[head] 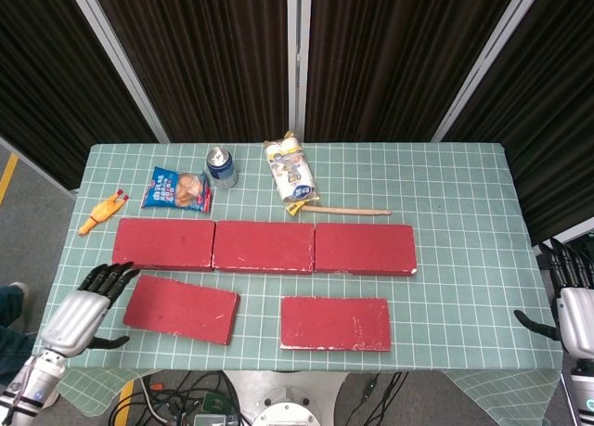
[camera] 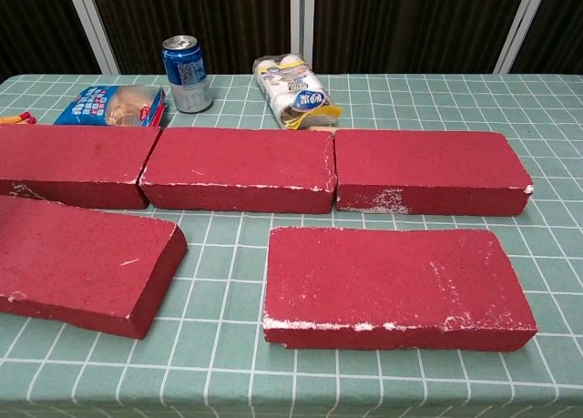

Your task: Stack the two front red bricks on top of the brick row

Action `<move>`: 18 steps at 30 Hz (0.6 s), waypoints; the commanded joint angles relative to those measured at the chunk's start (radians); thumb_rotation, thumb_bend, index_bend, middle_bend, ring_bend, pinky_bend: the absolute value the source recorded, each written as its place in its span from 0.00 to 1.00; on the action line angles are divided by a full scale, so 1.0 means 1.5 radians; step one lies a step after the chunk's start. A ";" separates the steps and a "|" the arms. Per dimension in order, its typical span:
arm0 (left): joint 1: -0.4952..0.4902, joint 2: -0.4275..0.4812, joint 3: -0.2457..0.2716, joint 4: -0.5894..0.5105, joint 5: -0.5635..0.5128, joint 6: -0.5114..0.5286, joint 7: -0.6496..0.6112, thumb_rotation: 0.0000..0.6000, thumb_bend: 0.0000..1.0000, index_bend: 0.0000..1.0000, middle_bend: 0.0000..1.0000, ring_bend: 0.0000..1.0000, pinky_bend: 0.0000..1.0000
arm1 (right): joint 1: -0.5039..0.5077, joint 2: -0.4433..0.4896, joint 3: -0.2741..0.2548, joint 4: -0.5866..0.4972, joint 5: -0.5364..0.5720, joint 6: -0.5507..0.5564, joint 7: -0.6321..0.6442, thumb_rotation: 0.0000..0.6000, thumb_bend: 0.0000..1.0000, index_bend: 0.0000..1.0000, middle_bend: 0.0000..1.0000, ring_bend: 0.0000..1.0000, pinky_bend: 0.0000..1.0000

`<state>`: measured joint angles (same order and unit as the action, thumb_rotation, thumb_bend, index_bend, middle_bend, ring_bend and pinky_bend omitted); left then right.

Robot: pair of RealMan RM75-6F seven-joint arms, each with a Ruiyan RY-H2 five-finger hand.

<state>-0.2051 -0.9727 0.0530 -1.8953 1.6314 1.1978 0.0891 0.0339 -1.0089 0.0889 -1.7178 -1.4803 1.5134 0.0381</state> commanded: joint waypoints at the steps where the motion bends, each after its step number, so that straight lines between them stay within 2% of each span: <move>1: -0.034 -0.016 0.000 -0.022 -0.020 -0.050 0.033 1.00 0.00 0.04 0.00 0.00 0.00 | 0.001 0.000 0.000 0.001 0.001 -0.003 0.002 1.00 0.00 0.00 0.00 0.00 0.00; 10: -0.088 -0.069 -0.004 -0.033 -0.062 -0.138 0.072 1.00 0.00 0.04 0.00 0.00 0.00 | 0.004 0.003 0.003 0.009 0.006 -0.006 0.017 1.00 0.00 0.00 0.00 0.00 0.00; 18: -0.126 -0.111 -0.014 -0.023 -0.116 -0.189 0.103 1.00 0.00 0.04 0.00 0.00 0.00 | 0.005 0.004 0.003 0.017 0.005 -0.008 0.029 1.00 0.00 0.00 0.00 0.00 0.00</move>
<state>-0.3824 -1.1267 0.0377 -1.9360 1.4712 0.9275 0.2332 0.0415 -1.0020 0.0931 -1.6933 -1.4724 1.5014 0.0816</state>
